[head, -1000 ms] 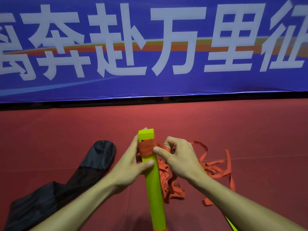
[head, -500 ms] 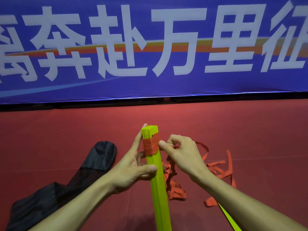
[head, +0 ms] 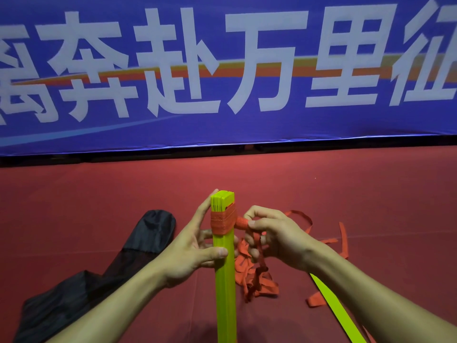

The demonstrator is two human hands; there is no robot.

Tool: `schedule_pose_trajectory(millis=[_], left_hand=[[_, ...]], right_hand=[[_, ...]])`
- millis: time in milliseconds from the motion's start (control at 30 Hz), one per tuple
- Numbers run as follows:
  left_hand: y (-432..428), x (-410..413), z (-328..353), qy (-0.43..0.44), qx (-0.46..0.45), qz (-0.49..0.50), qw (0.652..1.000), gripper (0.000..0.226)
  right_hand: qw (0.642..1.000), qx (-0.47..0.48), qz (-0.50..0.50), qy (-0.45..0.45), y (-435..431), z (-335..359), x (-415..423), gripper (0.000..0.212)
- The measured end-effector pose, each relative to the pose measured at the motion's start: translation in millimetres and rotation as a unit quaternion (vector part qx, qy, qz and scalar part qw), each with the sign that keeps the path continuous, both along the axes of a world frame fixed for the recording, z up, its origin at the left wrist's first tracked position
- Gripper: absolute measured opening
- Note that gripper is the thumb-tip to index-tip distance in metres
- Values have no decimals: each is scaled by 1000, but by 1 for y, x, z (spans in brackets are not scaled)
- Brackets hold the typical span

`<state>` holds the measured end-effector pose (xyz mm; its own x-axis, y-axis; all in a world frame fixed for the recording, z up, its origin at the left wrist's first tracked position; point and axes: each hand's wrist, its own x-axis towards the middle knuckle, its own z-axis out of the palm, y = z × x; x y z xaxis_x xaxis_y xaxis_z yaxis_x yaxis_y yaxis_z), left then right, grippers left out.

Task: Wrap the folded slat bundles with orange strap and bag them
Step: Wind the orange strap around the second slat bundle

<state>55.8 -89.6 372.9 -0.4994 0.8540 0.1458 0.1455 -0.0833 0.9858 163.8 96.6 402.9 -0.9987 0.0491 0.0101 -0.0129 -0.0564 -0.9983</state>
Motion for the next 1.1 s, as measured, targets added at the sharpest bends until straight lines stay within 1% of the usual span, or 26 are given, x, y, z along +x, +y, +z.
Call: schedule_pose_trajectory(millis=[33, 133, 300, 367, 500, 567, 733, 833, 867, 900, 967, 1033, 1100], left_hand=[[0, -1, -1, 0, -4, 1, 1000, 99], [-1, -3, -2, 1, -4, 3, 1000, 101], [-3, -4, -1, -14, 3, 5, 1000, 93], [-3, -4, 0, -19, 1, 7, 1000, 95], [-3, -6, -2, -26, -5, 12, 1000, 100], [-3, -6, -2, -30, -4, 8, 1000, 101], [-4, -6, -4, -19, -8, 12, 1000, 101], [-4, -7, -4, -13, -14, 17, 1000, 102], [-4, -7, -4, -13, -15, 19, 1000, 102], [-4, -7, -3, -13, -15, 21, 1000, 100], [-4, -8, -4, -13, -15, 24, 1000, 99], [-4, -8, -4, -16, -16, 24, 999, 99], [-4, -9, -4, -20, -15, 19, 999, 100]], right_hand=[[1000, -21, 11, 0, 0, 0, 0, 4], [998, -56, 40, 10, 0, -1, 1, 13], [994, -94, 63, -3, 5, -1, 3, 26], [991, -113, 76, -11, 5, 0, 5, 24], [986, -149, 70, -28, 4, 1, 5, 11], [985, -160, 64, -25, 3, 0, 5, 11], [989, -130, 69, -24, 4, -4, 6, 27], [987, -143, 71, -19, 6, -6, 5, 40], [986, -152, 71, -21, 6, -5, 4, 40], [984, -161, 68, -28, 5, -4, 4, 36], [980, -184, 58, -49, 4, 0, 5, 21], [980, -185, 50, -53, 5, 1, 6, 11], [984, -163, 51, -48, 5, -1, 7, 13]])
